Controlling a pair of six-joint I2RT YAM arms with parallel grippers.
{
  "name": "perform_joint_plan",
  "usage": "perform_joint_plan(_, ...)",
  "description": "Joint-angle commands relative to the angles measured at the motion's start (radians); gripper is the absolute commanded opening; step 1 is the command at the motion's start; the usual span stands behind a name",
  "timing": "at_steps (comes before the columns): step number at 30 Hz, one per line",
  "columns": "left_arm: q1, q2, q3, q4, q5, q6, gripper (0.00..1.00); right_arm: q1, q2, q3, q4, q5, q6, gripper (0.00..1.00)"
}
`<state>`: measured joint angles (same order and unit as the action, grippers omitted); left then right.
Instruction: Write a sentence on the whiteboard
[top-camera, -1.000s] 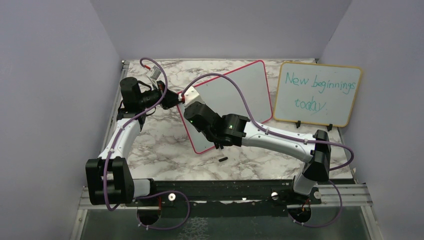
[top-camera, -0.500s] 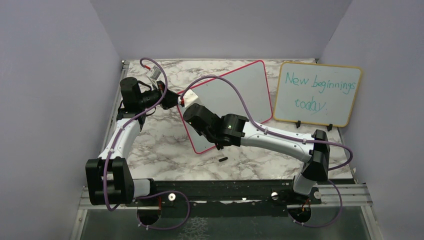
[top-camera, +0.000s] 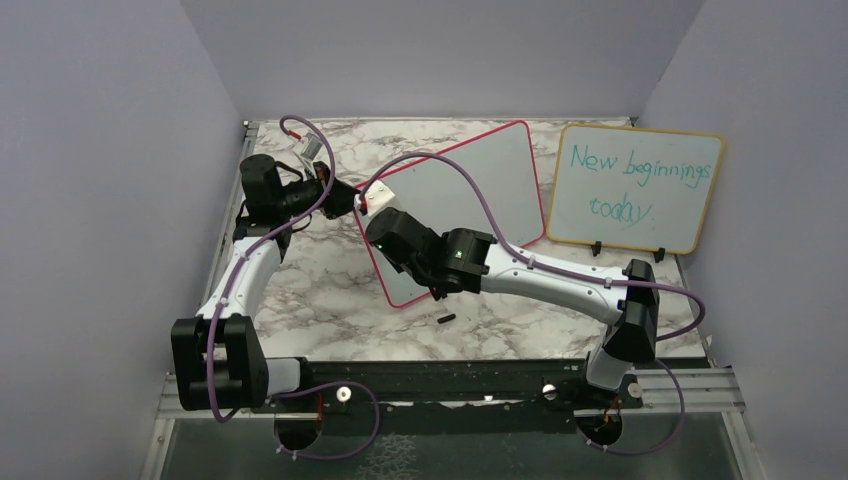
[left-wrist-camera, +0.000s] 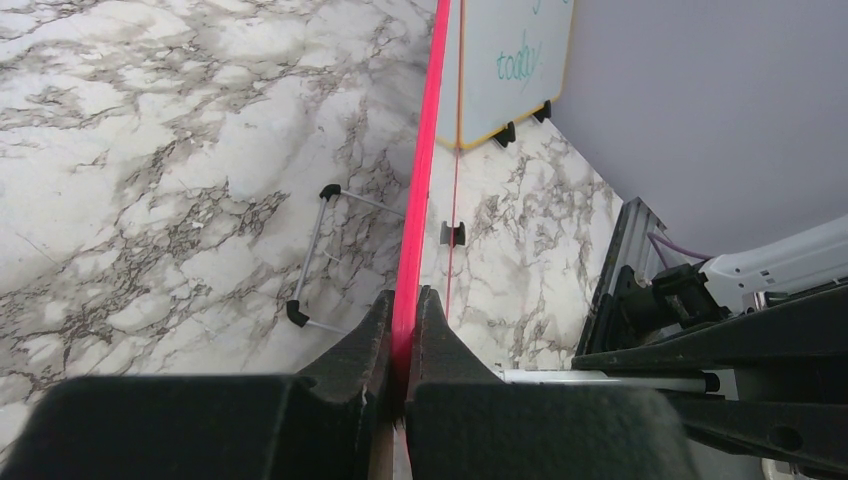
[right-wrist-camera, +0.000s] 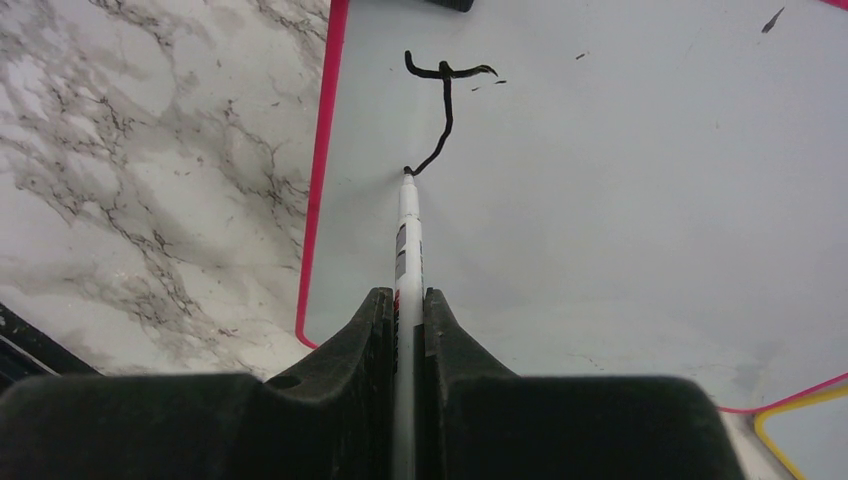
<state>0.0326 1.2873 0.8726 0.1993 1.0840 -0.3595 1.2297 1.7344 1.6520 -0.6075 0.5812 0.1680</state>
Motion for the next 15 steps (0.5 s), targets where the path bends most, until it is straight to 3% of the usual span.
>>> perform_joint_plan(1,-0.010,0.000,-0.018,-0.061,-0.081,0.079,0.00,0.007,0.009,0.016,0.071,-0.023,0.000,0.00)
perform_joint_plan(15,-0.011,0.000,-0.014,-0.081,-0.091,0.092,0.00,0.007,-0.080,-0.071,0.160,-0.028,-0.015,0.00)
